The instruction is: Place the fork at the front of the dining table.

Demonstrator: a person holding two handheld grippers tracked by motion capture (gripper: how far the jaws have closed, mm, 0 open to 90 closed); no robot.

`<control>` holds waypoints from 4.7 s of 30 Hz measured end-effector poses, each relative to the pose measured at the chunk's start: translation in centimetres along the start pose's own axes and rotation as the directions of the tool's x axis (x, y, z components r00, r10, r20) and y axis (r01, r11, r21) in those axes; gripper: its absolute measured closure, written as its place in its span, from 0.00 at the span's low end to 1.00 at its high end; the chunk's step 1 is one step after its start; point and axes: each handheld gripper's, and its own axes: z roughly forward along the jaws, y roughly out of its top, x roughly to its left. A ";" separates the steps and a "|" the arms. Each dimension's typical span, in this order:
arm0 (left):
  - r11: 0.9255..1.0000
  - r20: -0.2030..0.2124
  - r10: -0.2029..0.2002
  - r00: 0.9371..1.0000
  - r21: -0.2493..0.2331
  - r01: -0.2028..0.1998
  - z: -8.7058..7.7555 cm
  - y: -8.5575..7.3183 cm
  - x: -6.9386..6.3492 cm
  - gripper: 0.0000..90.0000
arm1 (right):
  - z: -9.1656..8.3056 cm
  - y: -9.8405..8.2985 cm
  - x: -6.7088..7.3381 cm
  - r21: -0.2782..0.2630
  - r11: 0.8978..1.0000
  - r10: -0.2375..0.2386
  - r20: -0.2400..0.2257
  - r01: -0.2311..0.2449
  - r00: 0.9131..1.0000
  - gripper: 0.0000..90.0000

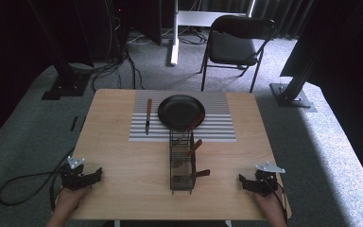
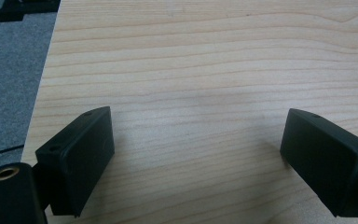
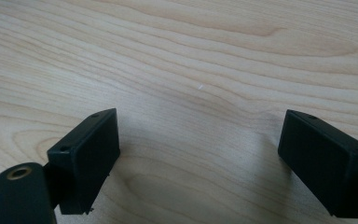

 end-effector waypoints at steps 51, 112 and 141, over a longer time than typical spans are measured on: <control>1.000 0.000 0.001 1.000 -0.001 -0.001 0.0 0.0 0.0 0.11 | 0.2 11.5 5.6 -0.111 0.992 -0.074 -0.197 0.053 0.978 0.18; 1.000 0.000 0.000 1.000 -0.002 0.000 0.0 0.0 0.0 0.11 | 4.5 20.4 11.1 -0.154 0.988 -0.045 -0.406 -0.020 0.913 0.81; 1.000 0.002 0.002 1.000 -0.002 -0.002 0.0 -0.1 0.0 0.11 | 2.7 20.7 10.6 -0.214 0.974 -0.038 -0.460 -0.069 0.887 0.90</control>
